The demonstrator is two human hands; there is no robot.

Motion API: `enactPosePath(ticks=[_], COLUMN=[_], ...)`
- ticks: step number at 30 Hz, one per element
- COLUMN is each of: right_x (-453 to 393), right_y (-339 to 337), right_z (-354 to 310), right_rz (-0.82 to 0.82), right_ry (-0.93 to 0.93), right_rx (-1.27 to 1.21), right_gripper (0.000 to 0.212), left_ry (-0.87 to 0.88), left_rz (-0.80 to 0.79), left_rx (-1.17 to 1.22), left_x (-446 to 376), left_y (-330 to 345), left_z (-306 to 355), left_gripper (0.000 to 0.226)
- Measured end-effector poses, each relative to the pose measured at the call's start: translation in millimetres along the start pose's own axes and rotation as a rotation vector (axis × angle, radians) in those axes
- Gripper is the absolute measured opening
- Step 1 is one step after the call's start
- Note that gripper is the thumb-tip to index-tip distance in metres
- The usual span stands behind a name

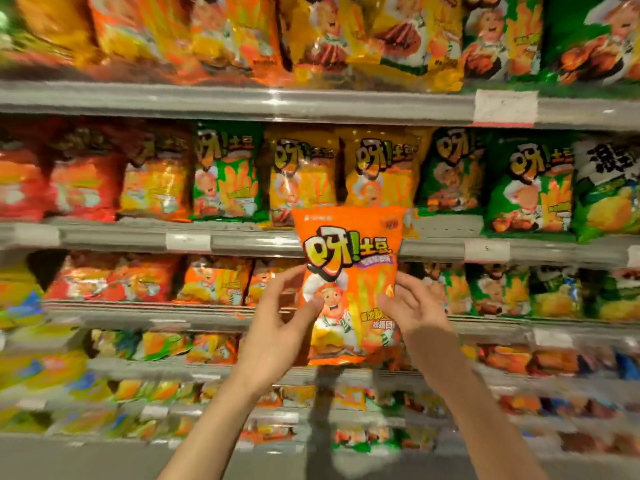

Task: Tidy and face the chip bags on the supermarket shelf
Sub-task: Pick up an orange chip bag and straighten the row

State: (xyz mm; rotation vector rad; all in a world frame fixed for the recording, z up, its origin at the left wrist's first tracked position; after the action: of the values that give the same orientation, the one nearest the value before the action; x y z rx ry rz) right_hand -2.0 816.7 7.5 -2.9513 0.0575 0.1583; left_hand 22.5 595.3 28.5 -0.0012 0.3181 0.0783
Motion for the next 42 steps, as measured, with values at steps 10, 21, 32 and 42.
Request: enactPosePath(ticks=[10, 21, 32, 42], right_x=[-33.3, -100.0, -94.3, -170.4], right_y=[118.3, 204.1, 279.9, 259.0], right_z=[-43.7, -44.4, -89.6, -132.0], right_rz=[-0.073, 0.003, 0.021, 0.271], right_ry=[-0.160, -0.130, -0.201, -0.149], right_rx=[0.003, -0.126, -0.048, 0.642], right_gripper=[0.046, 0.039, 0.035, 0.082], left_ry=[0.002, -0.007, 0.030, 0.138], left_rz=[0.059, -0.008, -0.091, 0.083], left_rx=[0.029, -0.060, 0.046, 0.033], left_x=[-33.0, -110.9, -149.8, -187.6], left_y=[-125.2, -203.8, -267.2, -344.6], left_z=[2.3, -1.5, -8.1, 3.5], left_gripper=[0.044, 0.050, 0.065, 0.053])
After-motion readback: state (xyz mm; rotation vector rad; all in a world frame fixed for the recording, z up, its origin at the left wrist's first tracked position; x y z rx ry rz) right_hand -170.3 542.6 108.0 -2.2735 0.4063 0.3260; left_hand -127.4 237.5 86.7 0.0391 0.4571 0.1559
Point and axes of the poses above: each hand's wrist, its own x-axis away from the middle knuckle, its own y-axis out of the palm, z = x × y, the point moved 9 cm from there along -x, towards the middle knuckle, and after that the axes turned 12 degrees about x, right-handed, at the moved point
